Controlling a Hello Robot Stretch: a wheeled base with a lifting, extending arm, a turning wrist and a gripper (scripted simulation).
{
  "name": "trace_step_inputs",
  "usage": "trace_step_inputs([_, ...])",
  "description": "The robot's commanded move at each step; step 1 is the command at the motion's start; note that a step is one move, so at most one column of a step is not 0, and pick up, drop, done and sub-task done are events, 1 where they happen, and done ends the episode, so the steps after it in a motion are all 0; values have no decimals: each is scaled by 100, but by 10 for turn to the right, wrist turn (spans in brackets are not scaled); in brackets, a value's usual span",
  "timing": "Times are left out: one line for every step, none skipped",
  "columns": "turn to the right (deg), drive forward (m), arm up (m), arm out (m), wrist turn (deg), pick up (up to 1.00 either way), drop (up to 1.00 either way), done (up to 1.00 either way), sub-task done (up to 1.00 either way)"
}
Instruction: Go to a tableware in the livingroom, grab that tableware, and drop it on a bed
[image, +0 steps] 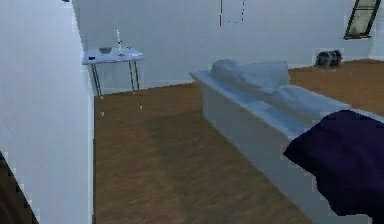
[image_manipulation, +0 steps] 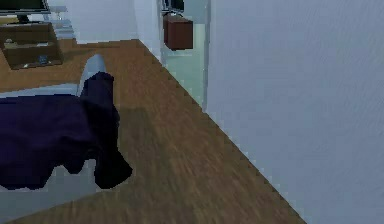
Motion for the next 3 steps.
trace_step_inputs([0,30,0,0,0,0,0,0,0])
trace_step_inputs([-210,0,0,0,0,0,0,0,0])
trace_step_inputs([0,100,0,0,0,0,0,0,0])
